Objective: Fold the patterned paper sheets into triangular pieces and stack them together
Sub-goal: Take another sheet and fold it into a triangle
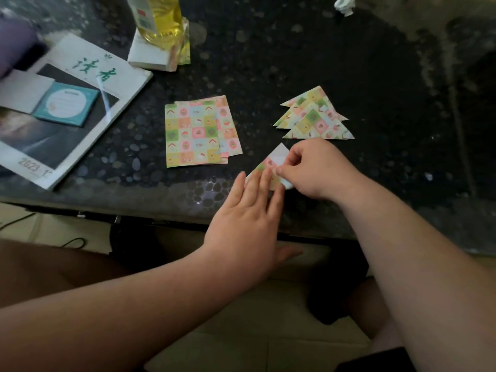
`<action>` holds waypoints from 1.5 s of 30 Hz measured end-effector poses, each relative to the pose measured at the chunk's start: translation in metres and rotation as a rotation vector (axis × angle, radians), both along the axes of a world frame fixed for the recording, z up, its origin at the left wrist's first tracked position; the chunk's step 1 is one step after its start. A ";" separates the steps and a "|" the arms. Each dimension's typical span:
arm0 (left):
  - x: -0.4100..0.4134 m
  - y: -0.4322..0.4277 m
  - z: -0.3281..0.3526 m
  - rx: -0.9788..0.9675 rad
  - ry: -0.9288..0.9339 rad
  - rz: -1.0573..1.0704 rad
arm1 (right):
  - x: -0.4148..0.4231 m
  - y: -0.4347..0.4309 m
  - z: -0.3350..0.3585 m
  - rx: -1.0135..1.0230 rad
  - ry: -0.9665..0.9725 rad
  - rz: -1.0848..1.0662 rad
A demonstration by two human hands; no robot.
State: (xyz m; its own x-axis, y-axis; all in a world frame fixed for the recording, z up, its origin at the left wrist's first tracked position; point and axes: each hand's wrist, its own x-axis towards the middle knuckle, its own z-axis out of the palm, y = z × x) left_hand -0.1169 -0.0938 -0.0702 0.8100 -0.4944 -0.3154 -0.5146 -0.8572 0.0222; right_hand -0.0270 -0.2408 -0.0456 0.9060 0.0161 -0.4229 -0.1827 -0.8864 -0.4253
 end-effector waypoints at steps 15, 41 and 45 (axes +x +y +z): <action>0.004 -0.015 -0.002 0.061 0.029 -0.022 | -0.007 -0.030 0.019 -0.043 0.263 -0.130; 0.026 0.028 0.019 0.151 0.201 -0.070 | -0.010 -0.029 0.014 0.047 0.345 -0.189; 0.029 0.045 0.036 0.248 0.197 -0.082 | -0.008 -0.051 0.025 -0.006 0.426 -0.235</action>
